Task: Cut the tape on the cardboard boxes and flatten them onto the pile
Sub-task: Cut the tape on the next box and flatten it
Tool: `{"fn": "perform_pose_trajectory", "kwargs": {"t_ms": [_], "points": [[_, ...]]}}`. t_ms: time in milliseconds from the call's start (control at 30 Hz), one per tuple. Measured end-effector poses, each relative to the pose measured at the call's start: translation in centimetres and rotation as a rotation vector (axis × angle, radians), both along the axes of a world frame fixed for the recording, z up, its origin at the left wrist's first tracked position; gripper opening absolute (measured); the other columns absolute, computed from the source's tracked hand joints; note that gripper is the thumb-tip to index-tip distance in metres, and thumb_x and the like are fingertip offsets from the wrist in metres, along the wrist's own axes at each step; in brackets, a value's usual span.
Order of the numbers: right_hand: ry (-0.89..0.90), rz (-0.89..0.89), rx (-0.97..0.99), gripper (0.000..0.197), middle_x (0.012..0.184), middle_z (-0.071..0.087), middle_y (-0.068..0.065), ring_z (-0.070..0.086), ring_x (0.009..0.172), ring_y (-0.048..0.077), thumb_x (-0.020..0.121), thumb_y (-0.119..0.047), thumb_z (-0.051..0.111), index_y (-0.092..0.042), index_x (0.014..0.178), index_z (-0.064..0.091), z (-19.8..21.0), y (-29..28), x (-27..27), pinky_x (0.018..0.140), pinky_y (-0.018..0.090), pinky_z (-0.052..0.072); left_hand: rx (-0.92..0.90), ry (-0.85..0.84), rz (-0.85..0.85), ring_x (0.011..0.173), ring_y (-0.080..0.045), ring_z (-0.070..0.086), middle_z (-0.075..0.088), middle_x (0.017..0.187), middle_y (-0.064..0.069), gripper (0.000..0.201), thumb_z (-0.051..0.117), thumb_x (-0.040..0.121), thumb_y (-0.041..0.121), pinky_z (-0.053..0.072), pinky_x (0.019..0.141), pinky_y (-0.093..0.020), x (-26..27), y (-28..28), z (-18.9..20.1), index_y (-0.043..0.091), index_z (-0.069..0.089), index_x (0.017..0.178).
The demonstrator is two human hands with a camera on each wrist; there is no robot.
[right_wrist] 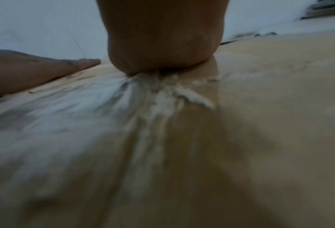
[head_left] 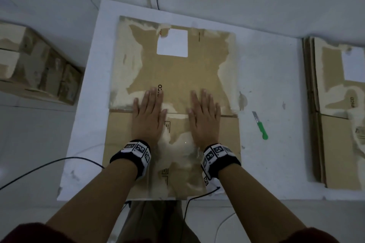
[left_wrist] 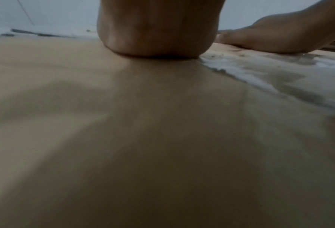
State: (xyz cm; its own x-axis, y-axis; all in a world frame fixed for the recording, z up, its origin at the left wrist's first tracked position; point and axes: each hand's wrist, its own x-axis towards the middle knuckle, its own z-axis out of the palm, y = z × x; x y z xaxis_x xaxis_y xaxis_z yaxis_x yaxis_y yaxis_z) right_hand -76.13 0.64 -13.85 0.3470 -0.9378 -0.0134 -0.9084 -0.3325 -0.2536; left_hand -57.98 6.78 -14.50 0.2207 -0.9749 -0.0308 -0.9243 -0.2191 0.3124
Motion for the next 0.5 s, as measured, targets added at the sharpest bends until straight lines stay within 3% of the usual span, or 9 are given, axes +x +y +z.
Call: {"fn": "perform_pose_trajectory", "kwargs": {"t_ms": [167,267,367,500], "points": [[0.006,0.041,0.112,0.059,0.165,-0.008,-0.004,-0.010,0.152,0.019,0.102,-0.047,0.022,-0.037,0.156,0.002,0.2,-0.6,-0.5,0.122,0.045,-0.005,0.041,-0.007,-0.011,0.149,-0.018,-0.001,0.000,0.162,-0.002,0.061,0.013,0.099,0.043,-0.003,0.119,-0.046,0.2,0.0,0.1,0.017,0.007,0.154],[-0.039,0.078,0.140,0.059,0.165,-0.004,0.000,-0.006,0.152,0.019,0.101,-0.048,0.020,-0.034,0.157,0.006,0.7,-0.4,-0.9,0.122,0.046,-0.001,0.043,0.034,-0.021,0.149,-0.019,0.000,0.003,0.161,-0.005,0.063,0.012,0.099,0.043,-0.002,0.119,-0.048,0.1,0.5,0.4,0.012,0.009,0.154],[-0.064,0.096,0.087,0.058,0.165,0.004,0.002,-0.002,0.152,0.017,0.102,-0.043,0.020,-0.026,0.157,0.012,1.2,2.7,-1.2,0.123,0.047,0.004,0.018,0.055,0.009,0.149,-0.020,0.004,0.007,0.161,-0.007,0.063,0.017,0.100,0.041,0.003,0.120,-0.049,-1.8,3.6,0.7,0.008,0.012,0.153],[-0.081,0.113,0.109,0.060,0.165,0.003,0.002,-0.003,0.152,0.015,0.102,-0.039,0.025,-0.022,0.158,0.010,1.0,9.4,-3.2,0.123,0.049,0.004,0.007,0.039,0.028,0.148,-0.022,0.008,0.010,0.160,-0.009,0.062,0.021,0.100,0.040,0.008,0.118,-0.053,-5.1,10.1,0.7,0.007,0.016,0.152]]}}
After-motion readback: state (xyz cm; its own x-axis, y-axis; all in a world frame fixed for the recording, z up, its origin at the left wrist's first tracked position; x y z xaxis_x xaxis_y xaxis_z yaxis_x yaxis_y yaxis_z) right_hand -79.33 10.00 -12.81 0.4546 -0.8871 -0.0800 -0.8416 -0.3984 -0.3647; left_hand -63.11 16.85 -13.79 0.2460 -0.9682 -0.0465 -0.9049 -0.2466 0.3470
